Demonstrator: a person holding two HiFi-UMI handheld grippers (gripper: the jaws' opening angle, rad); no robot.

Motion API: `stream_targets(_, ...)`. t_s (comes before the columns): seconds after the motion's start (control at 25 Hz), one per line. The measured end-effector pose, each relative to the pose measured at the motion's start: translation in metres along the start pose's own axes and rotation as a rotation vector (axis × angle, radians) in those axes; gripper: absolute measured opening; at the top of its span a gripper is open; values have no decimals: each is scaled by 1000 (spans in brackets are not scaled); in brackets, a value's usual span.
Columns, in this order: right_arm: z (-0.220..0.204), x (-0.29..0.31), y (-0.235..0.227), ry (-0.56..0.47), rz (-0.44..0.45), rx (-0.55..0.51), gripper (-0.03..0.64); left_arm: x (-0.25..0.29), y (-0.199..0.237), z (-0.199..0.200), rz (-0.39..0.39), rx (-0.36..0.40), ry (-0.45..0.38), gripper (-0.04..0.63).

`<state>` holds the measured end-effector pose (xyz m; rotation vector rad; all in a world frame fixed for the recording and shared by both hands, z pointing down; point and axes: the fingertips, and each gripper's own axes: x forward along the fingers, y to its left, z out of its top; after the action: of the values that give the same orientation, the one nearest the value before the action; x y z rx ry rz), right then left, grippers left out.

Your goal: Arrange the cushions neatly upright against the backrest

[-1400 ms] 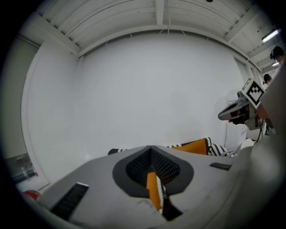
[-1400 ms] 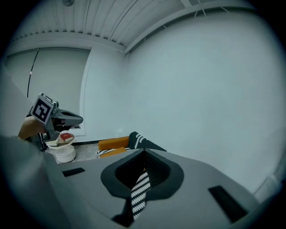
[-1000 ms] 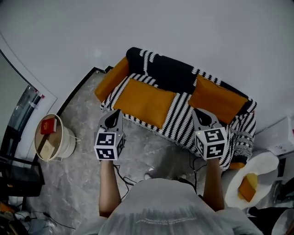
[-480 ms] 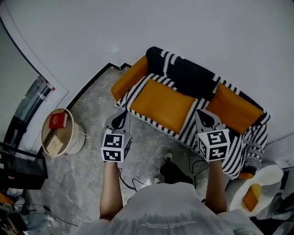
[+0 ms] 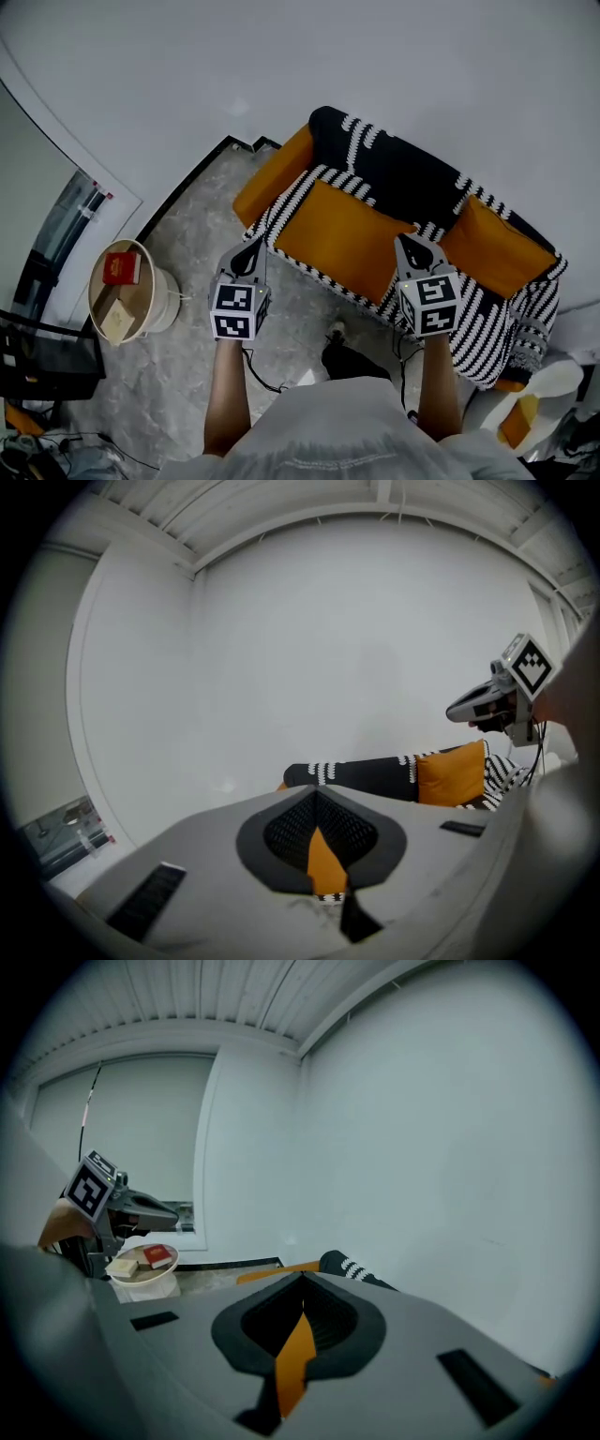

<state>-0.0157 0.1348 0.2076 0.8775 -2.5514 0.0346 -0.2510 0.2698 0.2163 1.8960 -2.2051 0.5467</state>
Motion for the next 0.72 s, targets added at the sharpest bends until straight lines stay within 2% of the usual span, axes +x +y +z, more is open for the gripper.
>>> stream_targets(0.36,12,83,-35,16,-30,-2,3,81,38,15,-25,12,23,17)
stream_targets(0.72,6,113,-45,65,-114,68,5,137,61,1,-124,27,92,17)
